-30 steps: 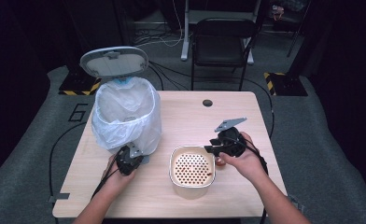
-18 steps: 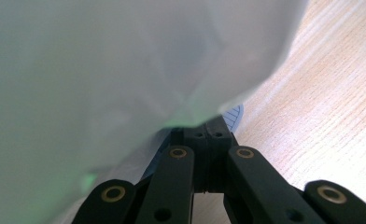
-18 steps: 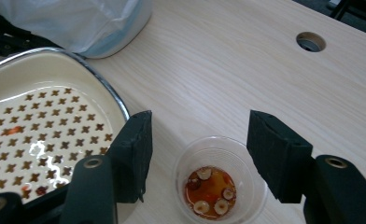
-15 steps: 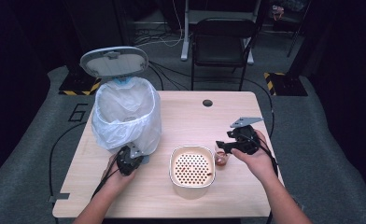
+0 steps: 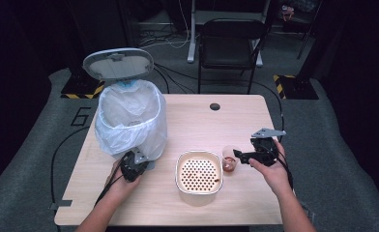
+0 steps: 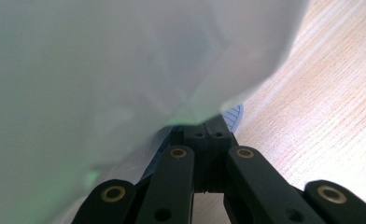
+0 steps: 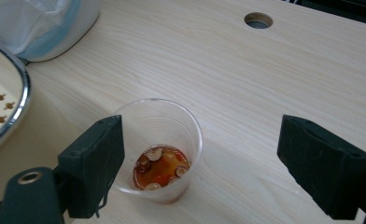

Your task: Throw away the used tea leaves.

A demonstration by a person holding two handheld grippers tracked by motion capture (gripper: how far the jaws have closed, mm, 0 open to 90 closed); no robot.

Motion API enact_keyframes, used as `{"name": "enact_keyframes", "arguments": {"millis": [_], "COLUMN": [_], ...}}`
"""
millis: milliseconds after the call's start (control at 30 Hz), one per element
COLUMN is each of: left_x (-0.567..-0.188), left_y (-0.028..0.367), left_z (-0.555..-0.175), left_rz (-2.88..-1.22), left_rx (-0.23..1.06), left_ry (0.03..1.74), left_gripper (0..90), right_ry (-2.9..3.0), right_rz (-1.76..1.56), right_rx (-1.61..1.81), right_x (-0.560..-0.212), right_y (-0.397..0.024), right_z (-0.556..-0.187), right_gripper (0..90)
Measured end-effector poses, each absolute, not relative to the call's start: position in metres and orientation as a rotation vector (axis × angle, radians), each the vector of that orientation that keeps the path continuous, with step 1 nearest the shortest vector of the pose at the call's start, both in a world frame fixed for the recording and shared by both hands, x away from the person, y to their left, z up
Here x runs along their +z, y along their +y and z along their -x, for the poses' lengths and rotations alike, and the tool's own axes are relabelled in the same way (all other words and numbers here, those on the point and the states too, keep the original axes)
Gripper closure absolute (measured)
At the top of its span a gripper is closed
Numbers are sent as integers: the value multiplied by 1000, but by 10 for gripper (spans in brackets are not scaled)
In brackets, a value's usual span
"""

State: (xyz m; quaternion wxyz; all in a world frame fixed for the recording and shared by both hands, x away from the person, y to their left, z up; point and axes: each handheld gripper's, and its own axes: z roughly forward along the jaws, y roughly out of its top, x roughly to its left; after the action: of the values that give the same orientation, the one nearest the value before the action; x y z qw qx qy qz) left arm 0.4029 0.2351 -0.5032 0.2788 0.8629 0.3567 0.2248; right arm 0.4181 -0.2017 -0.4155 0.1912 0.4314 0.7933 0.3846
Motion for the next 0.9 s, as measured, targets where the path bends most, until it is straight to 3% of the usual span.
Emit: {"name": "enact_keyframes", "arguments": {"millis": [333,900], "left_x": [-503,-503], "left_y": [235,235], "left_z": [-403,-403], "left_rz": [-2315,-2319], "left_rx": [599,607], "left_ry": [957,957], "left_gripper": [900,900], "right_ry": [2248,2371], "right_rz": [-1234,-1140], "right_rx": [1095,1104], "right_x": [-433,-451], "right_y": [-210,-177], "right_z": [-418,-420], "right_gripper": [105,125]}}
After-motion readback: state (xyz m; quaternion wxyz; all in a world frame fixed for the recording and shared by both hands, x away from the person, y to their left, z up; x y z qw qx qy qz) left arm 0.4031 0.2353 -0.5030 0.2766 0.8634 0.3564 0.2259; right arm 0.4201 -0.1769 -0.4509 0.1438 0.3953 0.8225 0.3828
